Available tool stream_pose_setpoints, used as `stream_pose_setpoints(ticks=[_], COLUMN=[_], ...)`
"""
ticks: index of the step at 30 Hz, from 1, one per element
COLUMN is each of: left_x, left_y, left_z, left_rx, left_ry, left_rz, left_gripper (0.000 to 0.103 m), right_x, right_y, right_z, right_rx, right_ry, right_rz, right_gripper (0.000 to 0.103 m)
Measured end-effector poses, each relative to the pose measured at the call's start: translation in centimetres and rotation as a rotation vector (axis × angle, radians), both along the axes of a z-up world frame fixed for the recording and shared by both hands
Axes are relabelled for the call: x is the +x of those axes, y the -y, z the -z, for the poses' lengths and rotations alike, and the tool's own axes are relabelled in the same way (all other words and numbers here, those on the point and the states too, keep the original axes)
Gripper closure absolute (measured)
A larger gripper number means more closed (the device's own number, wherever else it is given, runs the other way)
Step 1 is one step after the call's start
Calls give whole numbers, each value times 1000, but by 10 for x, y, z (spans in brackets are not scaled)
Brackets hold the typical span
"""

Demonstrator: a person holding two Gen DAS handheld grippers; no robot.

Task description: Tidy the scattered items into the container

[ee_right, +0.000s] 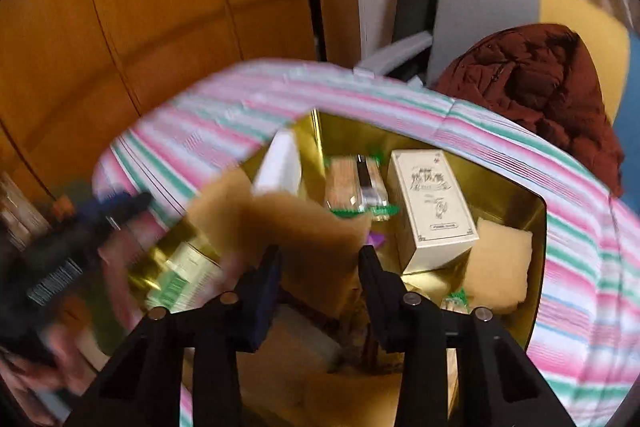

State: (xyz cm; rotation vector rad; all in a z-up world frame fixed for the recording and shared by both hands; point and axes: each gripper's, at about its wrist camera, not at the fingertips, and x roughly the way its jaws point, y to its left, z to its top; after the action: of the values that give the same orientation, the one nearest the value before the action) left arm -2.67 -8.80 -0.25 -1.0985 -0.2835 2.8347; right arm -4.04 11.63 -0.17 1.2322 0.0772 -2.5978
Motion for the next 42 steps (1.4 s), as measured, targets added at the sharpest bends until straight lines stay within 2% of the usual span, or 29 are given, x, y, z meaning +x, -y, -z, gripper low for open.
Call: stream_pose_setpoints(ticks=[2,5,7,9,11,12,15,18,20,21,23,29,32,38,42], left_x=[-12,-23,-24,-21,-15,-7,9,27,33,36,40,55,62,71,76], left_y=[-7,-23,-29,-29,-26,-23,-24,-25,-27,-31,-37,-57,-64,-68,-73], left_z=[8,20,23,22,19,15,0,-15,-24,-26,-29,-34,-33,-28,-27], left_rx=[-14,-42,-93,-100,-77,-75,-130,-134,-160,-188,-221,-254,-239,-194,-264], left_ry=[50,87,79,74,61,40,-6,-41,-46,-35,-3,66,96,134,125], left_rz=[34,96,99,103,105,95,39,11,-11,-20,-27,-13,21,16,-11], left_gripper=[60,60,60,60,60,60,60,57,54,53,53,53,53,53,57], right_x=[-13,-31,-31,-17,1,9,28,44,50,54,64,82,84,91,94], right_y=[1,-9,-26,-35,-39,-42,-49,-49,-44,-42,-34,-32,-43,-57,-56], right_z=[10,24,26,18,8,4,-7,-17,-23,-24,-26,-25,-23,-19,-20], right_rx=[30,65,-84,-155,-160,-173,-215,-228,-218,-208,-164,-58,-40,-18,-33], right_ry=[25,68,110,88,51,37,3,-32,-55,-65,-94,-139,-125,-103,-111], right_rz=[15,94,119,121,126,126,142,160,161,159,161,243,294,335,335], right_gripper=[65,67,67,67,58,57,55,41,31,28,16,1,0,0,0])
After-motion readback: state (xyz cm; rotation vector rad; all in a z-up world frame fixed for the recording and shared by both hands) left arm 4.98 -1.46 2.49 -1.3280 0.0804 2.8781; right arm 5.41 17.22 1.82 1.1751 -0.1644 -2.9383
